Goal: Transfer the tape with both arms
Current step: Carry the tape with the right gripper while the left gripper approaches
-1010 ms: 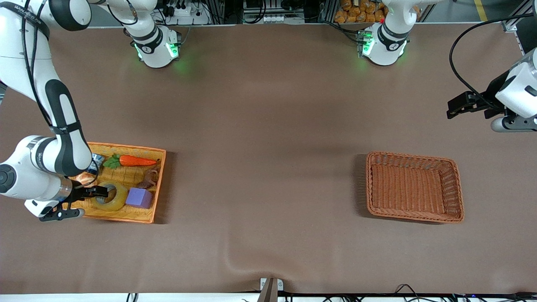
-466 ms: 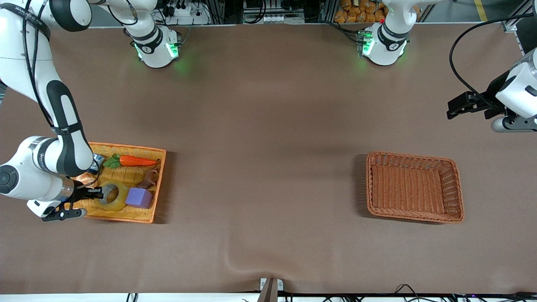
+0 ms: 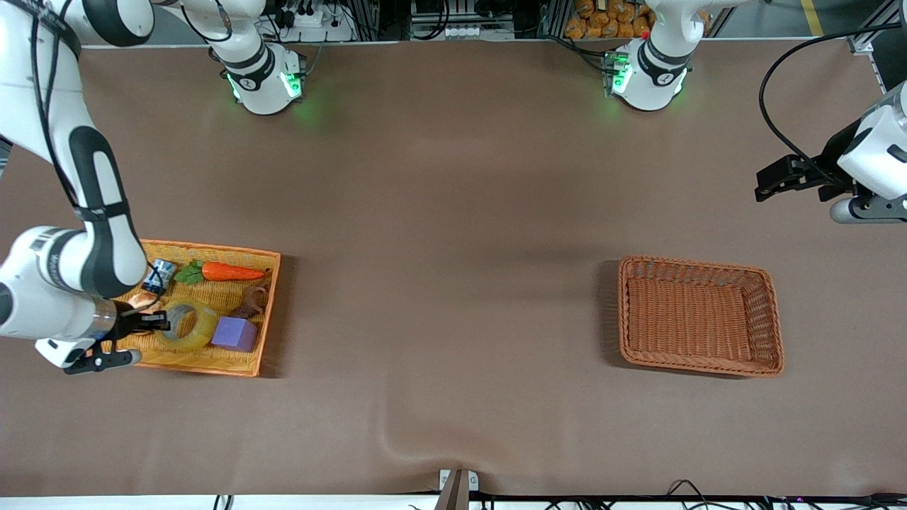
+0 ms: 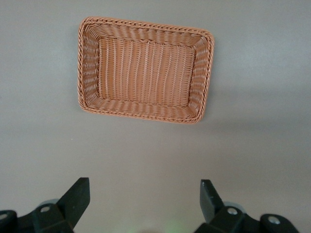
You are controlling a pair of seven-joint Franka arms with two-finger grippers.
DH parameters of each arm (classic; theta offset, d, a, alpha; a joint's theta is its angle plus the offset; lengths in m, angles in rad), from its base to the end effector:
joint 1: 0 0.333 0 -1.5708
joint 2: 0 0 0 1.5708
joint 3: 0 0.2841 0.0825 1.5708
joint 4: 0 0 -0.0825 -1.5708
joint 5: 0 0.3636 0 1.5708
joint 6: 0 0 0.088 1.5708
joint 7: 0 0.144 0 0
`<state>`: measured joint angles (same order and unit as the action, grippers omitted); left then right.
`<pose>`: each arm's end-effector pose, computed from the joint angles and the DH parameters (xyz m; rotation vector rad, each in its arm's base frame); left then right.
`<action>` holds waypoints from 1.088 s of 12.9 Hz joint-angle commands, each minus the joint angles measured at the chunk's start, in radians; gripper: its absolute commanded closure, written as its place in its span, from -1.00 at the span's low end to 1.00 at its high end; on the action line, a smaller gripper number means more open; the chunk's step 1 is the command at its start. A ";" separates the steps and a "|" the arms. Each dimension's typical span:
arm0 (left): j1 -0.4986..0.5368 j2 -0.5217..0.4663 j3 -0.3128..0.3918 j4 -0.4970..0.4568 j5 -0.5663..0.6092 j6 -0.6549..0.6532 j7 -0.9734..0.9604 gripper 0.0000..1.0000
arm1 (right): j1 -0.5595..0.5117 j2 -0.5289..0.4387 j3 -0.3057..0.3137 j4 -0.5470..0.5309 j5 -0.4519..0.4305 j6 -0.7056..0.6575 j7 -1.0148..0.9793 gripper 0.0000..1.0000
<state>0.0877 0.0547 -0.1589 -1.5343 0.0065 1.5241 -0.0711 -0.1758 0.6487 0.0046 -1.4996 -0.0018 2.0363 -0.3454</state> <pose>0.5401 -0.0356 0.5390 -3.1376 0.0001 0.1008 0.6487 -0.1126 0.2272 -3.0954 -0.2705 0.1679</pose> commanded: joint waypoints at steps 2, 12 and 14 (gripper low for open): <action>0.007 -0.007 0.001 -0.006 -0.022 0.010 0.025 -1.00 | 0.050 -0.148 0.005 -0.019 0.008 -0.145 -0.006 0.97; 0.006 0.014 0.001 -0.013 -0.022 0.034 0.024 -1.00 | 0.505 -0.127 0.002 0.012 0.135 -0.151 0.482 0.92; 0.004 0.017 -0.001 -0.023 -0.022 0.053 0.024 -1.00 | 0.599 -0.088 0.002 0.015 0.131 -0.116 0.650 0.92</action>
<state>0.0877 0.0727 -0.1594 -1.5427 0.0065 1.5535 -0.0711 0.3587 0.5313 0.0218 -1.4972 0.1172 1.8960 0.1859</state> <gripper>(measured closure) 0.000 0.784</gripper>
